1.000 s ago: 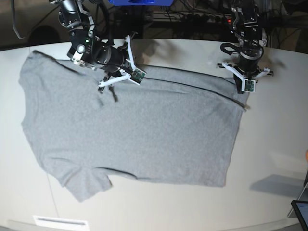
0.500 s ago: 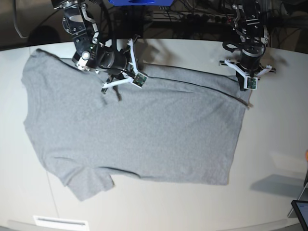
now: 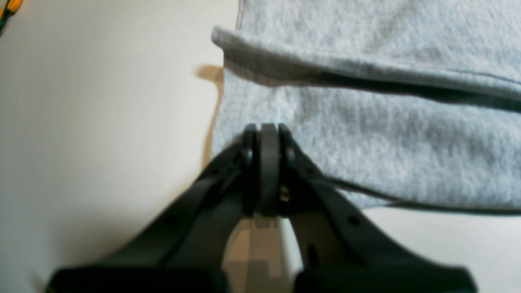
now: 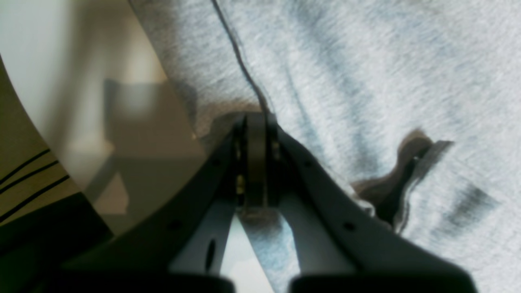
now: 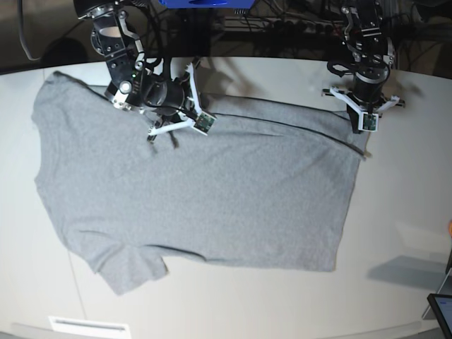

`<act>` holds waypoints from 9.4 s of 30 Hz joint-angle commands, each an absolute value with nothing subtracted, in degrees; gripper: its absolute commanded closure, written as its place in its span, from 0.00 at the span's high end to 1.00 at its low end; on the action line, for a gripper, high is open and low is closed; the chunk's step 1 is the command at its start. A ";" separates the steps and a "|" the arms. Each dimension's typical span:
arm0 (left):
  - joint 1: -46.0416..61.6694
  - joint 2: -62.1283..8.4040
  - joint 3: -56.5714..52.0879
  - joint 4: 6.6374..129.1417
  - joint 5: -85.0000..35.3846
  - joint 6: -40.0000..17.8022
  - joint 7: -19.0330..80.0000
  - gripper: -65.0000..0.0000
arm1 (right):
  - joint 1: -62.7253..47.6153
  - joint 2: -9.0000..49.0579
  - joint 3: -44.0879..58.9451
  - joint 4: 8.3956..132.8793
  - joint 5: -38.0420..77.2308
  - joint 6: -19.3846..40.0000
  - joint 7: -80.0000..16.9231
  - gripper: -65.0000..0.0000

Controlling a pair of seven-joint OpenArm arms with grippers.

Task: Fold the T-shirt properly

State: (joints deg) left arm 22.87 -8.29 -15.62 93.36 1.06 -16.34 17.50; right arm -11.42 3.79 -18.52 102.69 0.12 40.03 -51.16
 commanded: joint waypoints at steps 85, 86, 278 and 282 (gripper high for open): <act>24.13 -8.92 -20.35 102.64 1.19 -15.96 19.91 0.04 | -4.00 15.52 -10.42 112.84 0.75 40.00 -57.98 0.00; 24.31 -9.01 -20.09 103.52 1.19 -15.96 19.91 0.04 | -4.62 14.46 -7.60 112.84 0.75 40.00 -58.33 0.00; 22.02 -10.15 -4.09 96.04 1.89 -16.04 19.91 0.04 | -13.49 1.89 29.41 113.19 1.01 40.00 -76.09 0.46; 22.02 -10.15 -4.09 96.04 1.89 -16.04 19.91 0.04 | -13.41 1.98 29.41 113.19 0.92 40.00 -76.00 0.47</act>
State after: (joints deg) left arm 21.91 -9.85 -3.77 95.83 1.48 -16.49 18.63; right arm -13.78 1.30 29.26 112.33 1.06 40.03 -76.40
